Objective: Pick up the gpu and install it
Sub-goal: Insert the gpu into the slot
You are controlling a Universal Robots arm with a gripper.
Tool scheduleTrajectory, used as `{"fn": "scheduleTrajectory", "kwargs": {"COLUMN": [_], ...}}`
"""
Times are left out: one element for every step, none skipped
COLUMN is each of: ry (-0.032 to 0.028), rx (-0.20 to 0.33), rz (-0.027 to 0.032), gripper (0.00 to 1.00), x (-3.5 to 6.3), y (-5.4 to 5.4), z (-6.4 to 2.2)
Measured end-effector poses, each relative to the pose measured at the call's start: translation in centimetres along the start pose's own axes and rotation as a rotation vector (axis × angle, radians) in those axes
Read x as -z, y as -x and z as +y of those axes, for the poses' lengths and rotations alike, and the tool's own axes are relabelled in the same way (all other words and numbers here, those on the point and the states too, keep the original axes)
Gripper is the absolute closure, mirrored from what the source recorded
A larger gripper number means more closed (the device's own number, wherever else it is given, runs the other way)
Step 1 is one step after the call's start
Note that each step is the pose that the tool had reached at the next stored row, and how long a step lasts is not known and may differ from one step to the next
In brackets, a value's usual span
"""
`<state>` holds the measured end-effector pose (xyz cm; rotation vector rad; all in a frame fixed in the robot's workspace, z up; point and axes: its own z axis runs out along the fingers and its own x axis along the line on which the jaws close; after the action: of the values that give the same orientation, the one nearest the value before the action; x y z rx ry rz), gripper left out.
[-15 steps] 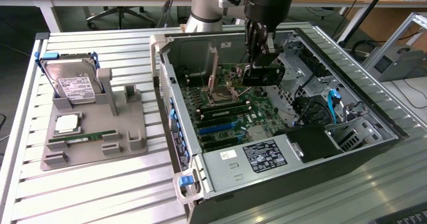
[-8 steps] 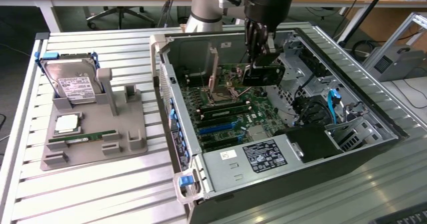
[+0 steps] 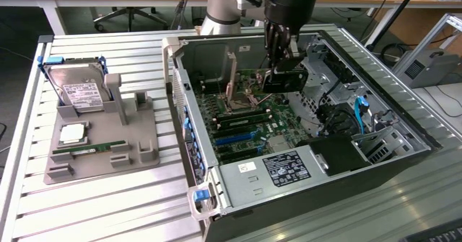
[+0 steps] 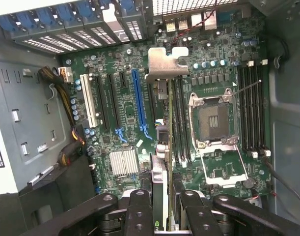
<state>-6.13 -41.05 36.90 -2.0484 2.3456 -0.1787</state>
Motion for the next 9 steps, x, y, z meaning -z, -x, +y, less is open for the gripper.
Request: {"fn": "scheduleTrajectory", "kwargs": {"ry": [-0.0001, -0.0004, -0.0006, -0.0008, -0.0009, -0.0012, -0.0015, -0.0017, -0.0020], "rx": [0.003, 0.005, 0.008, 0.012, 0.015, 0.018, 0.023, 0.028, 0.033], "rz": [-0.0001, -0.0003, -0.0005, -0.0007, -0.0009, -0.0014, -0.0019, -0.0023, -0.0029], "gripper": [0.73, 0.73, 0.73, 0.73, 0.73, 0.73, 0.73, 0.73, 0.73], "x": [0.00, 0.00, 0.00, 0.00, 0.00, 0.00, 0.00, 0.00, 0.00], "y": [0.00, 0.00, 0.00, 0.00, 0.00, 0.00, 0.00, 0.00, 0.00], "z": [0.00, 0.00, 0.00, 0.00, 0.00, 0.00, 0.00, 0.00, 0.00]}}
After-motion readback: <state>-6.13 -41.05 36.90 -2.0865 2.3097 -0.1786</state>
